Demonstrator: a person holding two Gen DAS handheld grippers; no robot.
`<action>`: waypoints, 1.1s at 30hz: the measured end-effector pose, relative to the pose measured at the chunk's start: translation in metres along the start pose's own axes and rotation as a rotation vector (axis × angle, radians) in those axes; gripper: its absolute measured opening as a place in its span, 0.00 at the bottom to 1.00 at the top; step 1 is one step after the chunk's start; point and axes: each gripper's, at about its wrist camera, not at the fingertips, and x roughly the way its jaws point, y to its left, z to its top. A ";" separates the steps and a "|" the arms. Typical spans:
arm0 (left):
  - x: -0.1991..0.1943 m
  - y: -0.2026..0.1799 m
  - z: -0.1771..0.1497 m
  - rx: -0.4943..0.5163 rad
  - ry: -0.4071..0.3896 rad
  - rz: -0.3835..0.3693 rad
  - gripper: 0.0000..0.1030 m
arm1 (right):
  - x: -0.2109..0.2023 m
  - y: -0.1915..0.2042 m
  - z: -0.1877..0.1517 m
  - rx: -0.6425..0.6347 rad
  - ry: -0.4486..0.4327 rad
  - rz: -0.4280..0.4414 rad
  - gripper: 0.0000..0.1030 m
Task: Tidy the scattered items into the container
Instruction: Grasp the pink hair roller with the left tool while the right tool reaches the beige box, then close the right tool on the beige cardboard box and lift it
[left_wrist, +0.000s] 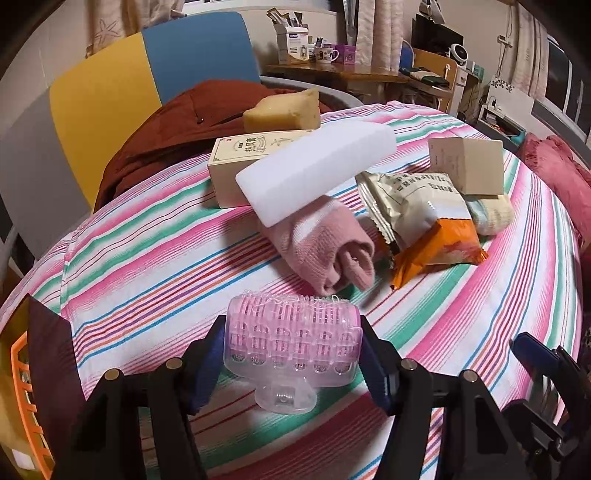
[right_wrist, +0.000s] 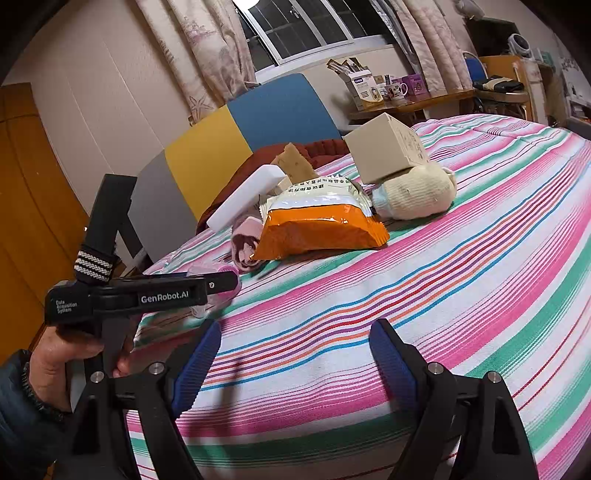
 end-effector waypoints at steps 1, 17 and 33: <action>-0.002 -0.001 -0.001 0.002 -0.001 -0.001 0.65 | 0.000 0.000 0.000 -0.001 0.001 -0.001 0.82; -0.074 -0.031 -0.083 0.012 -0.158 -0.031 0.65 | 0.002 0.001 0.001 -0.011 0.022 -0.017 0.82; -0.075 -0.028 -0.108 -0.038 -0.187 -0.118 0.65 | -0.009 -0.011 0.067 -0.023 -0.027 -0.163 0.81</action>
